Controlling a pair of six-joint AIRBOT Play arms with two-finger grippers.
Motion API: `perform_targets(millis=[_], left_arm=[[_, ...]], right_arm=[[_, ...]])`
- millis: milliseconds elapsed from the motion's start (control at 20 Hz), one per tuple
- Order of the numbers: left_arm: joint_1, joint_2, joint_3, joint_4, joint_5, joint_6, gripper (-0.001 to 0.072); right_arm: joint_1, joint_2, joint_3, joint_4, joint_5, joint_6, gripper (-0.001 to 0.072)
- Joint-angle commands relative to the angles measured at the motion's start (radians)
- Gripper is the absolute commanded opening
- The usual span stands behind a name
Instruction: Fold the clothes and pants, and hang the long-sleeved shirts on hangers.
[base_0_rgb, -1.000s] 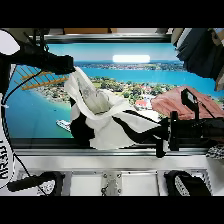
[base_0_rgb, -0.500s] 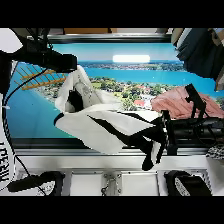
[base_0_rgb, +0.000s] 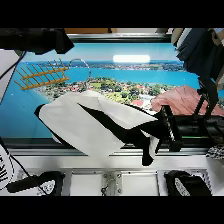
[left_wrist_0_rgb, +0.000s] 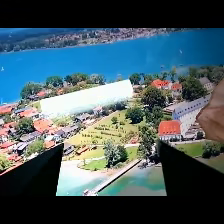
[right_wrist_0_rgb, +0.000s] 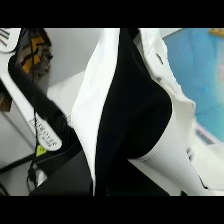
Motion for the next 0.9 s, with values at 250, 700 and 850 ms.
perform_targets(millis=[250, 700, 850], left_arm=[[0.172, 0.236, -0.255, -0.137, 0.151, -0.004, 0.0250], [0.114, 0.430, -0.568, -0.131, 0.336, 0.014, 0.0017], [0.111, 0.444, -0.619, -0.131, 0.359, 0.014, 0.0017]], right_arm=[[-0.228, 0.002, 0.214, -0.220, -0.303, 0.066, 0.0010], [-0.710, 0.105, 0.325, -0.843, -0.692, 0.414, 0.0010], [-0.797, 0.126, 0.332, -1.134, -0.800, 0.610, 0.0010]])
